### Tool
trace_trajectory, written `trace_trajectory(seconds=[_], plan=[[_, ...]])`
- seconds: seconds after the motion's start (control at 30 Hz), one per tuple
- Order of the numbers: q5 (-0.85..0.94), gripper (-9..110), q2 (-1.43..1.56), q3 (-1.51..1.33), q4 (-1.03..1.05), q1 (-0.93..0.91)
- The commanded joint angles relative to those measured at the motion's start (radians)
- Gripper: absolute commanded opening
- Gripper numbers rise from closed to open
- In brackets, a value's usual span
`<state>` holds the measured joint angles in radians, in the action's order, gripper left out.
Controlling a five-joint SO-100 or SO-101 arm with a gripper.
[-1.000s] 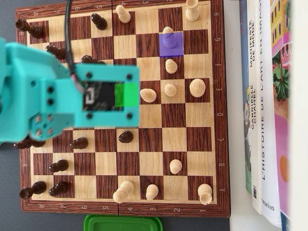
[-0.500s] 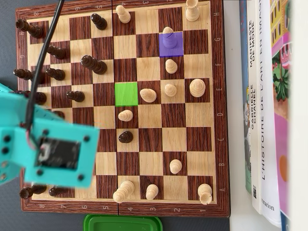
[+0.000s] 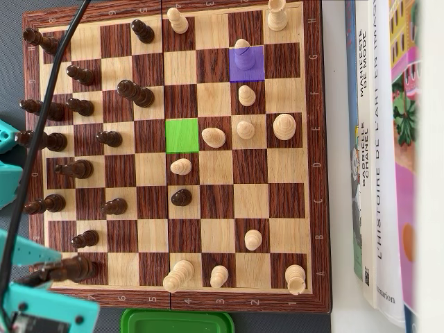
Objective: Play chess
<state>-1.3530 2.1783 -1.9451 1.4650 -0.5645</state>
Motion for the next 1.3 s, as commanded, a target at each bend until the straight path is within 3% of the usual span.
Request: trace_trajectory(seconds=[0.0,0.5,1.27], plan=[[0.025,1,-0.057,0.023,-0.048,-0.032],[0.126,1,-0.479,0.419,-0.051,-0.13],[0.14,1,-0.982,0.834,-0.046,-0.106]])
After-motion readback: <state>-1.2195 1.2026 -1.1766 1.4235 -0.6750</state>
